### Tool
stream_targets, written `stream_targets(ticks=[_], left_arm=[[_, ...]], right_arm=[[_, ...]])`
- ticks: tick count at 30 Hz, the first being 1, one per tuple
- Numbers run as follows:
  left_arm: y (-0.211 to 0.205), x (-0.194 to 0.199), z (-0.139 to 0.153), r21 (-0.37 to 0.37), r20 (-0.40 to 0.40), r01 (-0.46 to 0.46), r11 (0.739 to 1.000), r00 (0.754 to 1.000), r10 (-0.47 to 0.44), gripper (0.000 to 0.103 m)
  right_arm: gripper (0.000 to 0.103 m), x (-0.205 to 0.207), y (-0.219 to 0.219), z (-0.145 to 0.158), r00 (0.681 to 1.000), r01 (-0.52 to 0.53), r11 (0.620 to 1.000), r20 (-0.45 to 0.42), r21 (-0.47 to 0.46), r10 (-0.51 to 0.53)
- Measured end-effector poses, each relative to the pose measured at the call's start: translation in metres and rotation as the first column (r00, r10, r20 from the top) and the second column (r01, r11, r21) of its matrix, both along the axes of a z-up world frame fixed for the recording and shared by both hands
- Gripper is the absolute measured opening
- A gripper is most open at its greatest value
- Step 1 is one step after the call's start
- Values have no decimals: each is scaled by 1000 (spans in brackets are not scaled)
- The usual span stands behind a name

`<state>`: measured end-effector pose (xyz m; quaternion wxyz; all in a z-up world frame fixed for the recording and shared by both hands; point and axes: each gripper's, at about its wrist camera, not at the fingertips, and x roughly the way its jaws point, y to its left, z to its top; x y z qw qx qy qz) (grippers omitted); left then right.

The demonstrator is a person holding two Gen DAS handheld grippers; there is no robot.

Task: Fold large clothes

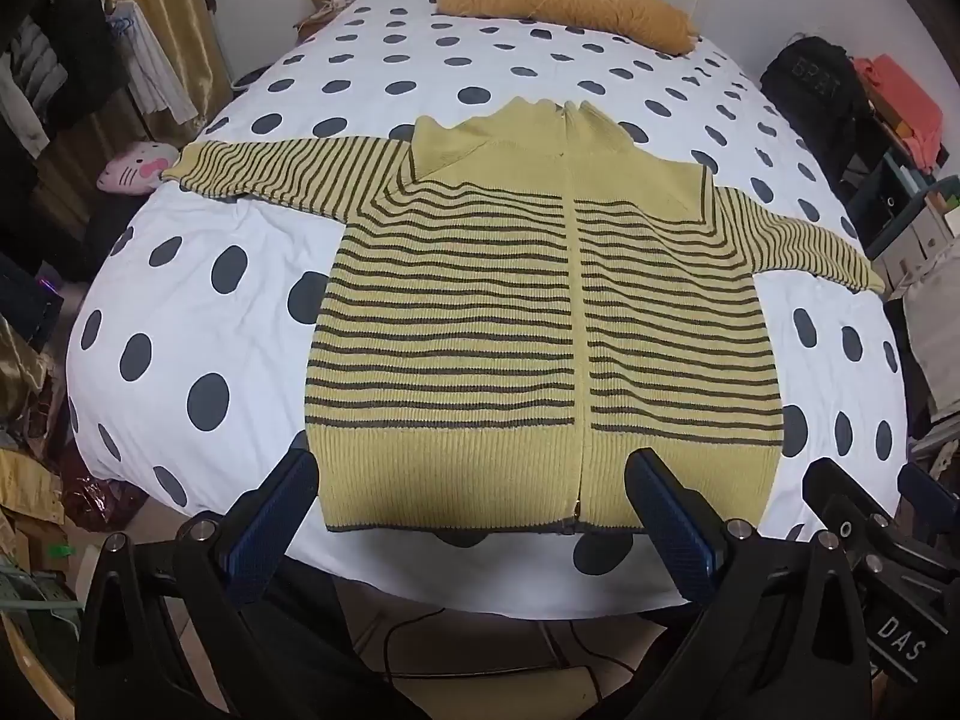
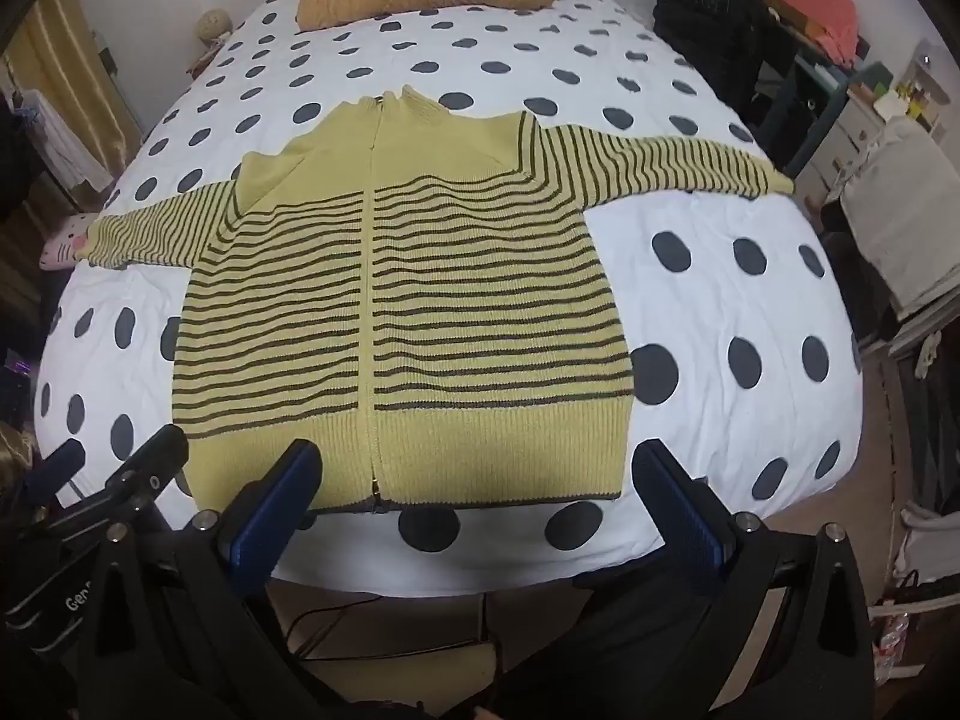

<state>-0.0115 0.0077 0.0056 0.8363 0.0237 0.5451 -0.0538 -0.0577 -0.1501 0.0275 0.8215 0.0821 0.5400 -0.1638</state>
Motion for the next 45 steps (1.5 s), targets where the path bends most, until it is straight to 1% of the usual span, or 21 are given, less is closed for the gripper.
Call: stream_targets(ticks=[2, 5, 12, 24, 45], left_arm=[[1, -1, -1, 5, 1, -8, 1000, 1000, 8, 102], [2, -2, 0, 8, 2, -16, 1000, 1000, 16, 102], [7, -4, 2, 6, 8, -32, 999, 999, 32, 102], [8, -8, 2, 8, 5, -38, 999, 999, 38, 102], [11, -8, -5, 26, -13, -45, 999, 999, 45, 102]], right_arm=[[102, -1, 5, 1, 1000, -13, 999, 1, -33, 13], [102, -2, 7, 0, 1000, -24, 1000, 2, -10, 24], [102, -4, 8, 0, 1000, -24, 1000, 5, -8, 24], [102, -7, 14, 5, 999, -45, 999, 19, -15, 46], [102, -7, 17, 4, 999, -50, 999, 1, -18, 50]])
